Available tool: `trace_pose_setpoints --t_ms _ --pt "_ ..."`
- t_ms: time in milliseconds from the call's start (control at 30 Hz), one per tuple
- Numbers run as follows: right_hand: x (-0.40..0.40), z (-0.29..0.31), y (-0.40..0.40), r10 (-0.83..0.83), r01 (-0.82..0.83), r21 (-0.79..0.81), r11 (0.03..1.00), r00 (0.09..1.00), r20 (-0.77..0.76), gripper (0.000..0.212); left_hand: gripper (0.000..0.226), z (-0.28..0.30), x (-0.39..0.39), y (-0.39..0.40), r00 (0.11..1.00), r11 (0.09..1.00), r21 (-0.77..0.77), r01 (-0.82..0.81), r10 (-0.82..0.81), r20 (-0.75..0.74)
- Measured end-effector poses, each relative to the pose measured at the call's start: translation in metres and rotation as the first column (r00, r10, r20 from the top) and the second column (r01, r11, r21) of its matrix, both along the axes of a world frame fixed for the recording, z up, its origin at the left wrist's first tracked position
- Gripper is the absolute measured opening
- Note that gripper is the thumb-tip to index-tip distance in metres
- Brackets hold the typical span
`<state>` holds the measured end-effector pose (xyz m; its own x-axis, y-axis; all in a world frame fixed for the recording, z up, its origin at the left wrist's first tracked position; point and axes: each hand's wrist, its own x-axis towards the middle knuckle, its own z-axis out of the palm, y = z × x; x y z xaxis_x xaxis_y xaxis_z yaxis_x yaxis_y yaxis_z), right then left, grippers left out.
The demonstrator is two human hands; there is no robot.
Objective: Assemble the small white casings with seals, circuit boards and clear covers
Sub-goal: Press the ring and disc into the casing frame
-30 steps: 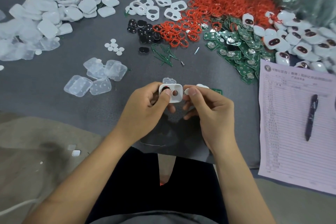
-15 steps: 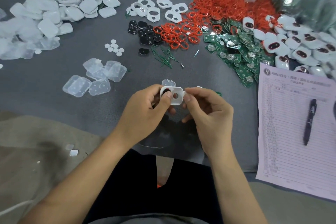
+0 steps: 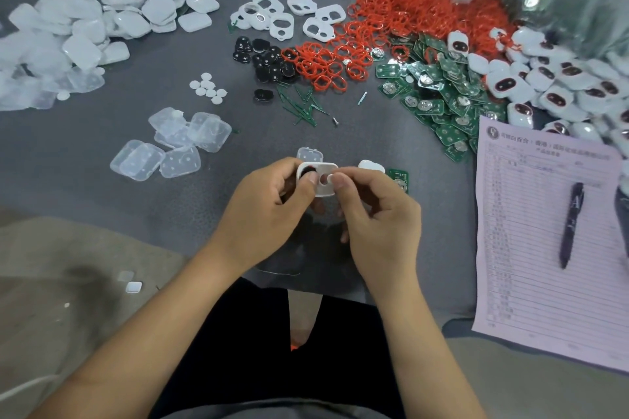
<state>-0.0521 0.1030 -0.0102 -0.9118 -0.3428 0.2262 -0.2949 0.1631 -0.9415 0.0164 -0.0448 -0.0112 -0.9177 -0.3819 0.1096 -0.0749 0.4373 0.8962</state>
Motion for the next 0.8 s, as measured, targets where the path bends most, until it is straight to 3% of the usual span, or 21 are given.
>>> trace_pose_setpoints --t_ms 167,400,700,800 --pt "-0.0011 0.0024 0.0028 0.005 0.020 -0.141 0.990 0.985 0.175 0.008 0.016 -0.0018 0.0016 -0.0001 1.000 1.000 0.008 -0.019 0.018 0.010" --pt "-0.0024 0.0041 -0.0007 0.010 -0.009 -0.016 1.000 0.998 0.054 0.005 0.026 -0.0013 0.0023 0.0002 1.000 1.000 0.009 0.027 -0.027 -0.006" --pt "-0.0028 0.0048 -0.0027 0.011 -0.010 -0.007 1.000 0.997 0.080 0.019 0.026 -0.0049 0.0031 -0.0005 1.000 0.998 -0.053 0.029 -0.029 0.003" --pt "-0.0051 0.0067 -0.0015 0.082 -0.083 0.003 0.997 0.991 0.103 0.011 0.020 -0.0042 0.0034 -0.0009 0.999 0.998 -0.042 0.036 -0.037 -0.014"
